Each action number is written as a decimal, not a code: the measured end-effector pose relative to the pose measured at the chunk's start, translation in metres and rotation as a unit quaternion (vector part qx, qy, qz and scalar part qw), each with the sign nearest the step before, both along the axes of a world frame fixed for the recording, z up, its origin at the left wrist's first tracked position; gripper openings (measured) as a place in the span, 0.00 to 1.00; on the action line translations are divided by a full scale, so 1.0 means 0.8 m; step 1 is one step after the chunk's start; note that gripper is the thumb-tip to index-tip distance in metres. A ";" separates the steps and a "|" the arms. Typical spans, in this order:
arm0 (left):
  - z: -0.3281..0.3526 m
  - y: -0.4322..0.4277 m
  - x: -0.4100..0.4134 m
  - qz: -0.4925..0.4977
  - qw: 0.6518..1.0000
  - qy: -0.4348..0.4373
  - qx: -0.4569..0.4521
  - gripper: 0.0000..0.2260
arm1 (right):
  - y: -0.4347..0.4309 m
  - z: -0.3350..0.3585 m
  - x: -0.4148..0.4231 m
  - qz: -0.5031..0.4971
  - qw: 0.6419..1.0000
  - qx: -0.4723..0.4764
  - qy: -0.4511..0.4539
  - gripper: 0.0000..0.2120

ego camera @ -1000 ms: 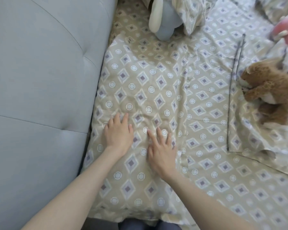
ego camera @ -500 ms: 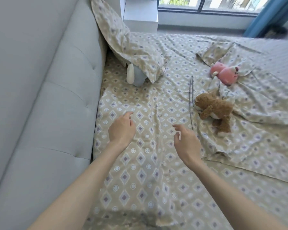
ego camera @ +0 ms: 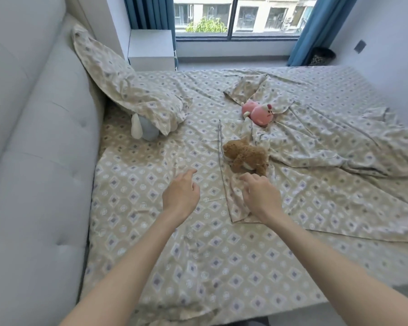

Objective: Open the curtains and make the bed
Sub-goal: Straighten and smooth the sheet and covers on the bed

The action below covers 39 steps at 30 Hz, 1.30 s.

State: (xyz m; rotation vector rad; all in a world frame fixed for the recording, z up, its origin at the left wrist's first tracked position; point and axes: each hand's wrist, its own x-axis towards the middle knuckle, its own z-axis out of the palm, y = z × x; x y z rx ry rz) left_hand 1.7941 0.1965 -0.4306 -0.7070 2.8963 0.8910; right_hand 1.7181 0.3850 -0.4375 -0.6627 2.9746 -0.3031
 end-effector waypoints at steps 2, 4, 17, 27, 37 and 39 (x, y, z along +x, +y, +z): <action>-0.009 0.030 -0.013 0.007 1.000 -0.020 0.004 0.20 | 0.034 -0.009 -0.019 0.006 1.000 0.008 -0.011 0.15; -0.024 0.064 -0.032 0.020 0.999 -0.045 0.006 0.20 | 0.073 -0.019 -0.044 0.010 1.000 0.007 -0.029 0.15; -0.150 0.213 -0.108 0.069 0.974 -0.213 0.018 0.23 | 0.236 -0.124 -0.145 0.108 0.977 0.107 -0.148 0.15; -0.271 0.256 -0.192 -0.069 0.971 -0.225 -0.040 0.25 | 0.239 -0.269 -0.181 0.064 0.941 0.157 -0.294 0.16; -0.405 0.268 -0.237 0.001 0.963 -0.268 0.008 0.54 | 0.250 -0.413 -0.179 0.084 0.945 0.167 -0.269 0.17; -0.413 0.258 -0.233 0.058 0.944 -0.298 0.126 0.63 | 0.250 -0.422 -0.180 0.085 0.958 0.163 -0.221 0.15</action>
